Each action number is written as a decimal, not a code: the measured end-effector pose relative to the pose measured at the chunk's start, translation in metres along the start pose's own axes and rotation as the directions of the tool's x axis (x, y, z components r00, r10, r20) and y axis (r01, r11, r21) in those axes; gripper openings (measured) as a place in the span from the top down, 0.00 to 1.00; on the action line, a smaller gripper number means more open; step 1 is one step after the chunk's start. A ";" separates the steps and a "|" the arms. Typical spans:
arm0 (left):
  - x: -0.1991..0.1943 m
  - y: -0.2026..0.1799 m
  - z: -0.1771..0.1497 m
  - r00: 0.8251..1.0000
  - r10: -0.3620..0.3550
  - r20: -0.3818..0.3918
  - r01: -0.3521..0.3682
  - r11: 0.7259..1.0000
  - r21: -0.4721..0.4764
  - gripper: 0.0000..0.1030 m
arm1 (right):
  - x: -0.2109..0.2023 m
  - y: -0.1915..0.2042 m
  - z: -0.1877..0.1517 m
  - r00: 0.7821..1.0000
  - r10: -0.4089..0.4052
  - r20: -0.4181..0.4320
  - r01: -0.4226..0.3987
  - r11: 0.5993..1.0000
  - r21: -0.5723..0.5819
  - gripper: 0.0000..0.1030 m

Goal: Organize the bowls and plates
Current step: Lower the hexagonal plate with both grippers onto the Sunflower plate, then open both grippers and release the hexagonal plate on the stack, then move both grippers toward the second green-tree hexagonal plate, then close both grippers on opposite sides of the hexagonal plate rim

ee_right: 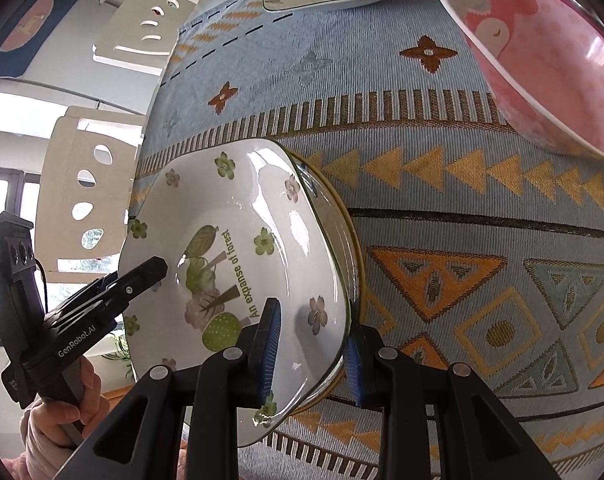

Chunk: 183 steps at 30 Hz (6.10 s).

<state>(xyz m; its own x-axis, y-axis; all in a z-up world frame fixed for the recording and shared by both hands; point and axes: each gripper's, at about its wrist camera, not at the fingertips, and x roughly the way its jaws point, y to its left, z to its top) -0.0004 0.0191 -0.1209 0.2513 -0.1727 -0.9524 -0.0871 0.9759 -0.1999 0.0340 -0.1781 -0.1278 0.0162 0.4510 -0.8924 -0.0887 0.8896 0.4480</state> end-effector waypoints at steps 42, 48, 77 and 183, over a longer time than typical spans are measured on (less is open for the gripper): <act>0.002 -0.001 0.006 0.996 0.068 -0.055 -0.068 0.998 0.003 0.61 | -0.009 -0.001 0.010 0.999 -0.020 -0.037 0.021 0.999 0.034 0.70; -0.014 -0.002 0.020 0.997 0.064 -0.036 -0.064 0.998 -0.010 0.61 | -0.027 0.001 0.016 1.000 -0.003 0.008 0.003 1.000 0.029 0.70; -0.042 -0.074 0.157 0.987 0.085 0.139 -0.096 0.993 0.072 0.61 | -0.134 -0.014 0.128 0.985 0.033 0.169 -0.023 0.998 -0.064 0.70; 0.121 -0.110 0.253 0.999 0.041 0.027 -0.043 0.995 0.086 0.78 | -0.010 -0.079 0.280 0.987 -0.158 0.032 0.155 0.984 0.085 0.56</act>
<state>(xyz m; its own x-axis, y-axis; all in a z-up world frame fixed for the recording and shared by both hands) 0.2835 -0.0754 -0.1559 0.2731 -0.1287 -0.9533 -0.0144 0.9903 -0.1379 0.3194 -0.2324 -0.1389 0.0623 0.3067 -0.9498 -0.0004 0.9516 0.3073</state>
